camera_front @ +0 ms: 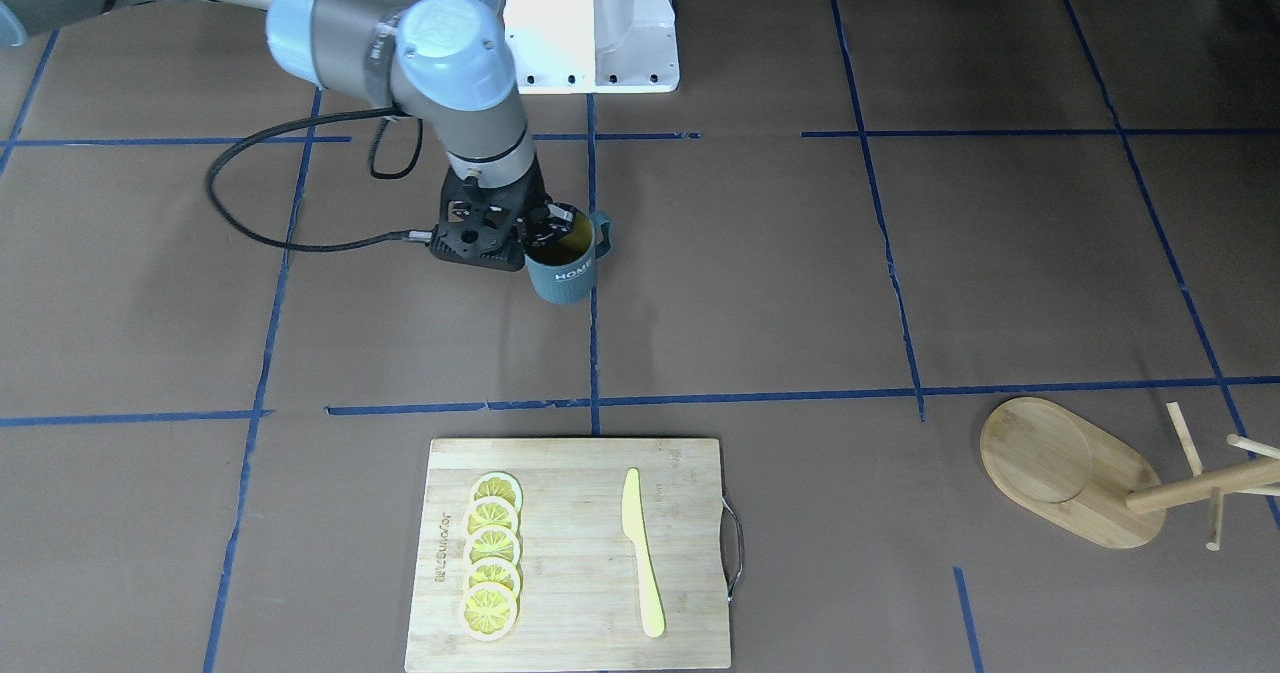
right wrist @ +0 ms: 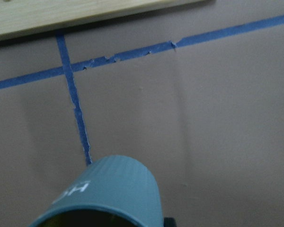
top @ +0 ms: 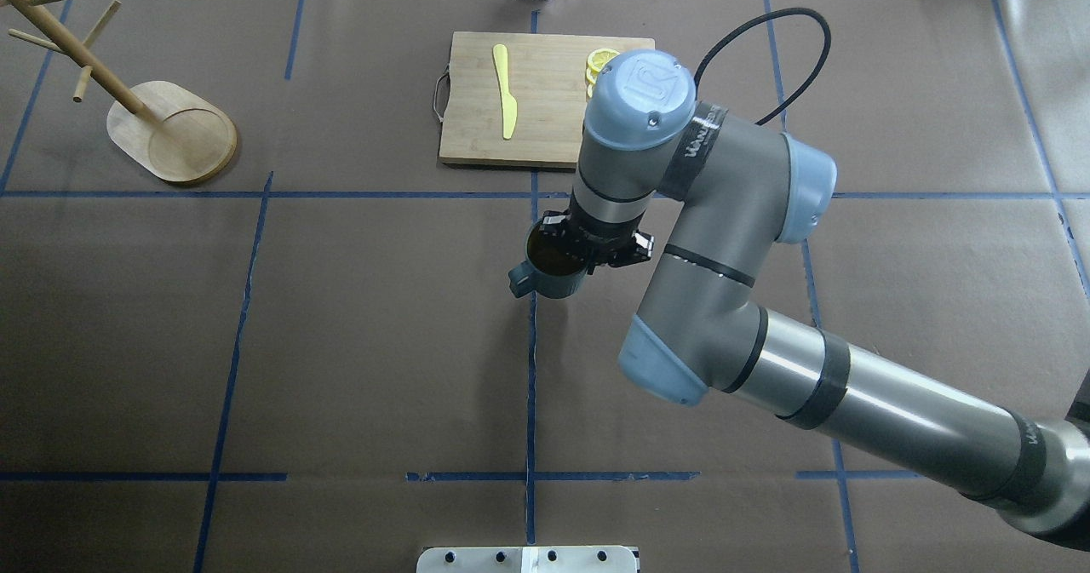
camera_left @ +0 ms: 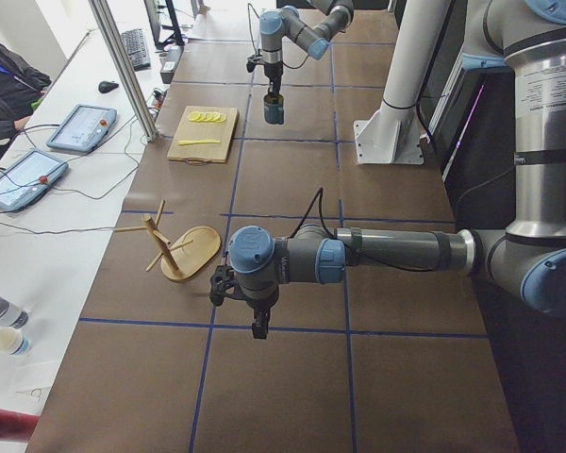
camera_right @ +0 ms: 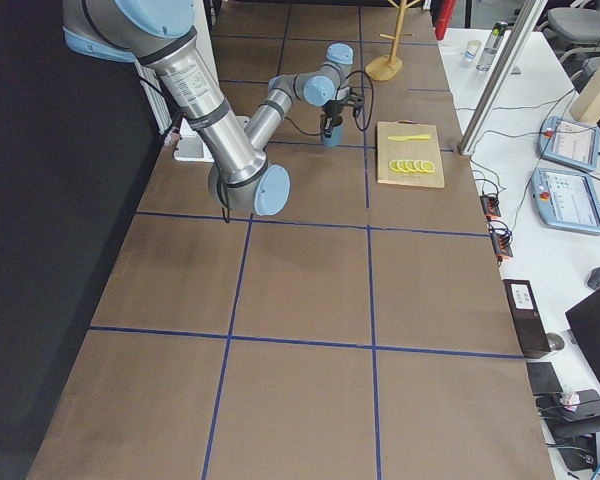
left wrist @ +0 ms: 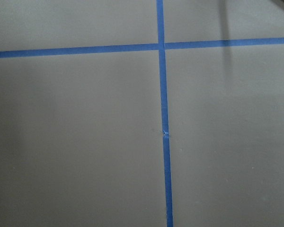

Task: Hang cup on storage rack
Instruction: 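Carry the teal mug to the table center and set it down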

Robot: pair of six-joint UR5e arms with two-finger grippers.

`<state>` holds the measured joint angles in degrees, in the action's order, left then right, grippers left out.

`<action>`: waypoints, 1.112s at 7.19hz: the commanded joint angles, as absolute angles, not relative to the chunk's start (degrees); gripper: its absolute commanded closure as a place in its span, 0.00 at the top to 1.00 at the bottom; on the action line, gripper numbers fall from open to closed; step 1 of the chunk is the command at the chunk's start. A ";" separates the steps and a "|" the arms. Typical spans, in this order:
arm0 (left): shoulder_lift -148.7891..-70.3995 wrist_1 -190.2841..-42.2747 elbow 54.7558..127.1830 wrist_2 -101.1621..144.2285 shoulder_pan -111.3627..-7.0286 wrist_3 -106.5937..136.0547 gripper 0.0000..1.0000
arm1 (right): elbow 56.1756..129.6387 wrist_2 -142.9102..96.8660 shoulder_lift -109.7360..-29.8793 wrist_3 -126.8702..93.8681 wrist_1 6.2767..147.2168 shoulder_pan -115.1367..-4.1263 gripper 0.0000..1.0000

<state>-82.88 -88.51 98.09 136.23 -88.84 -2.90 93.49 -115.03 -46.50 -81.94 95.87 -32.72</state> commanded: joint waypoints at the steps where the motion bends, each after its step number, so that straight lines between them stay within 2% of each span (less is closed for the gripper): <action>1: -82.88 -88.51 98.09 136.23 -88.77 -2.90 1.00 | 91.42 -111.27 -45.70 -87.62 95.71 -28.84 0.00; 5: -82.88 -88.51 98.09 136.23 -88.42 -2.90 1.00 | 91.14 -111.27 -45.70 -87.63 95.01 -28.65 0.02; 6: -82.88 -88.51 98.09 136.23 -88.42 -2.90 1.00 | 91.14 -111.27 -45.70 -87.63 95.01 -28.57 0.20; 7: -82.88 -88.51 98.09 136.23 -88.33 -2.90 1.00 | 91.14 -111.27 -45.70 -87.54 95.01 -28.56 0.25; 8: -82.88 -88.51 98.09 136.23 -88.33 -2.90 1.00 | 91.23 -111.10 -45.70 -87.63 94.23 -28.48 0.98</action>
